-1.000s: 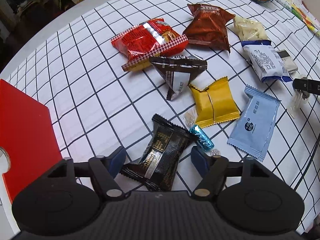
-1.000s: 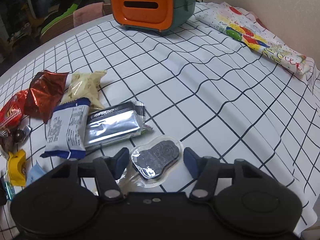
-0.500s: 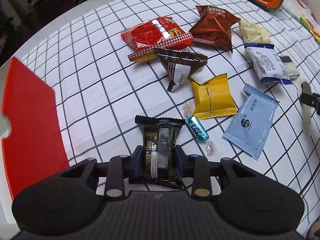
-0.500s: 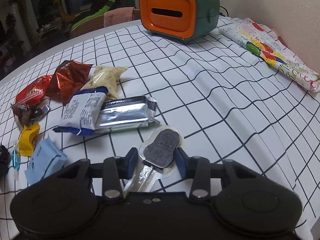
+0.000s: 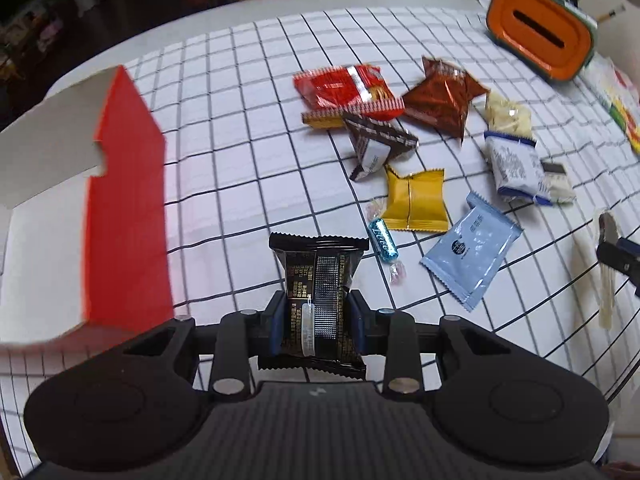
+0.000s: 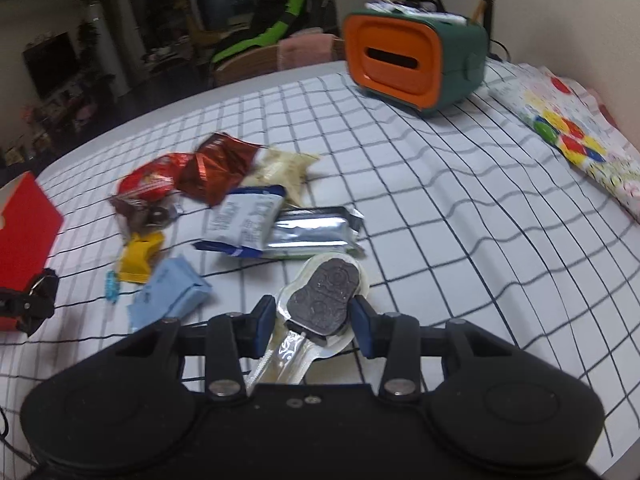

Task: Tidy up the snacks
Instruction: 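Carry the chocolate bar and lollipop with both tools over the open box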

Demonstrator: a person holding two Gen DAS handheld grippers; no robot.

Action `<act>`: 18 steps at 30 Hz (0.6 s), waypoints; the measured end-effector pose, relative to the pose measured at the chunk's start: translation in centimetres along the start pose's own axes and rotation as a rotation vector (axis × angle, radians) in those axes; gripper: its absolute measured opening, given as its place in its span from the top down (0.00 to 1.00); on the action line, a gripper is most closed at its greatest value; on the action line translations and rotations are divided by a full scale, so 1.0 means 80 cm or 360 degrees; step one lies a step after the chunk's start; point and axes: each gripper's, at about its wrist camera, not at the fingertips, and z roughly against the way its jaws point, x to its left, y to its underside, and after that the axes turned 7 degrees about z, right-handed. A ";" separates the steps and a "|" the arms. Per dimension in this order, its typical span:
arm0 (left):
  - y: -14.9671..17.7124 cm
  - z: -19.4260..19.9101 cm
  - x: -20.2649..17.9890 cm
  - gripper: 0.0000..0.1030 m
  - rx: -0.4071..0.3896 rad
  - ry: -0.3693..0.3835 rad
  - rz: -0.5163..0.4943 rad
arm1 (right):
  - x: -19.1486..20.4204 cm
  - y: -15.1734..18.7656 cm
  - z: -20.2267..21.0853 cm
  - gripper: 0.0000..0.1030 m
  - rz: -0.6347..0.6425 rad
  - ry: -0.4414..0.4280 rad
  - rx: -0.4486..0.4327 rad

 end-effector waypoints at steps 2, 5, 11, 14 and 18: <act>0.002 0.015 0.004 0.69 -0.0035 0.0005 0.0024 | 0.010 -0.008 0.008 0.61 0.0056 -0.0051 -0.0016; 0.001 0.037 0.013 0.69 -0.0071 0.0010 0.0053 | 0.031 -0.023 0.019 0.61 0.0128 -0.0121 -0.0043; -0.005 0.072 0.044 0.69 -0.0148 0.0020 0.0072 | 0.090 -0.057 0.036 0.61 0.0260 -0.0243 -0.0113; -0.008 0.088 0.067 0.69 -0.0180 0.0014 0.0080 | 0.126 -0.075 0.041 0.61 0.0324 -0.0318 -0.0142; -0.013 0.104 0.103 0.69 -0.0205 0.0014 0.0111 | 0.178 -0.096 0.042 0.61 0.0434 -0.0409 -0.0164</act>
